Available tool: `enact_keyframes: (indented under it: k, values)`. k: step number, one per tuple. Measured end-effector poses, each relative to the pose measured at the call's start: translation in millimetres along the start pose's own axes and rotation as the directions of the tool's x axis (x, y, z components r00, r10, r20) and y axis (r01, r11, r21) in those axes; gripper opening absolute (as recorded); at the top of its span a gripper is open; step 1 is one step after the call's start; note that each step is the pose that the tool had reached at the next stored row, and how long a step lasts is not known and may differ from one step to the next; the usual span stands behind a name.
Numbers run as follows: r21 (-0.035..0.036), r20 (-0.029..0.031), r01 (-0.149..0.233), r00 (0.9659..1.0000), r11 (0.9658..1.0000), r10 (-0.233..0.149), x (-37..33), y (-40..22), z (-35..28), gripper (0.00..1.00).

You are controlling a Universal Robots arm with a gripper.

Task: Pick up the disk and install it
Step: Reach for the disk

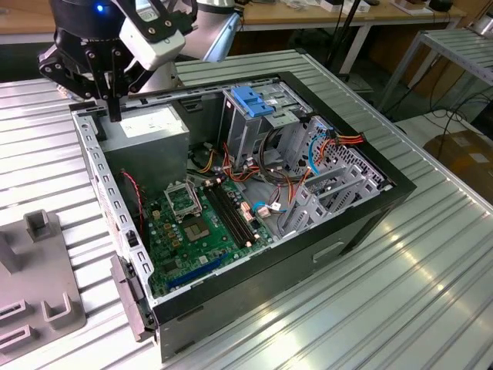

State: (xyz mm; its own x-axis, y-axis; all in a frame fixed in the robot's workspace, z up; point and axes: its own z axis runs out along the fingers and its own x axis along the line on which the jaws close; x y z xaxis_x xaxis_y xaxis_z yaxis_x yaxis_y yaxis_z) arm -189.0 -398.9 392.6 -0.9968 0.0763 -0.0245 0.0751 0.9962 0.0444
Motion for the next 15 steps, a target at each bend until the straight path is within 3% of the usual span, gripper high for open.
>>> enact_keyframes:
  k: [15]
  values:
    - [0.0001,0.0000,0.000,1.0000,1.0000,0.000,16.8,-1.3,-0.5,0.10]
